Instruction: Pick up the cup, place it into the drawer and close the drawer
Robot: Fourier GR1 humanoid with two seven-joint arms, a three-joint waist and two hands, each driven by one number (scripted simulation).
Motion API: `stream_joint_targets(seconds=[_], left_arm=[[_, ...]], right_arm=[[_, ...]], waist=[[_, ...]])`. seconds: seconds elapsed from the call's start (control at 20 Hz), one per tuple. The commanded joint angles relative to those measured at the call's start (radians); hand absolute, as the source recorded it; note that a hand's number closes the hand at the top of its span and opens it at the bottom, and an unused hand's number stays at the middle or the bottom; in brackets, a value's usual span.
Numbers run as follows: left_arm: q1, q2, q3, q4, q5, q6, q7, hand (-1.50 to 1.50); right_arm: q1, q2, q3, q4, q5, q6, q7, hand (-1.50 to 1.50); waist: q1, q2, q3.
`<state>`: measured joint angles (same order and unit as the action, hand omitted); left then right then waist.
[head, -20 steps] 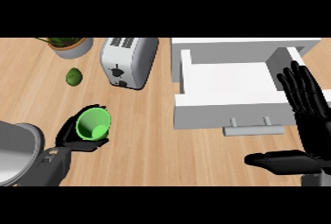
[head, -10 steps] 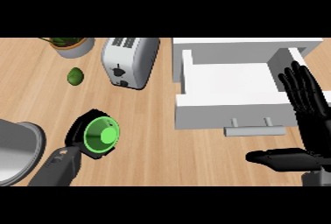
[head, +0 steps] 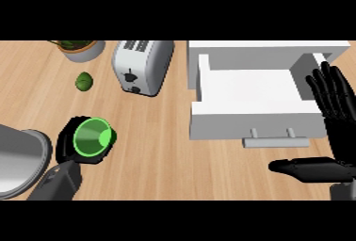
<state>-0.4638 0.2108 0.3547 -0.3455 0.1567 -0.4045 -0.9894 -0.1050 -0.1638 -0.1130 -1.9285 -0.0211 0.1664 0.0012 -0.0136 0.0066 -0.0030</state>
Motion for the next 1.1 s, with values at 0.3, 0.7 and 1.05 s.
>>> stream_joint_targets(seconds=[0.3,0.7,1.05], left_arm=[[-0.077,-0.011,-0.041,-0.153,0.004,-0.045,-0.037,1.5],[-0.152,-0.12,-0.136,-0.492,0.006,0.152,0.221,1.5],[-0.281,-0.208,-0.243,-0.657,0.005,0.312,0.474,1.5]], right_arm=[[0.014,0.013,-0.006,0.018,0.015,-0.012,-0.016,-1.5],[0.082,-0.007,-0.049,-0.014,-0.014,0.015,-0.037,-1.5],[0.076,-0.005,-0.048,0.027,-0.016,0.033,-0.064,-1.5]], waist=[[0.01,-0.006,0.003],[0.02,-0.014,0.005],[0.013,-0.011,0.004]])
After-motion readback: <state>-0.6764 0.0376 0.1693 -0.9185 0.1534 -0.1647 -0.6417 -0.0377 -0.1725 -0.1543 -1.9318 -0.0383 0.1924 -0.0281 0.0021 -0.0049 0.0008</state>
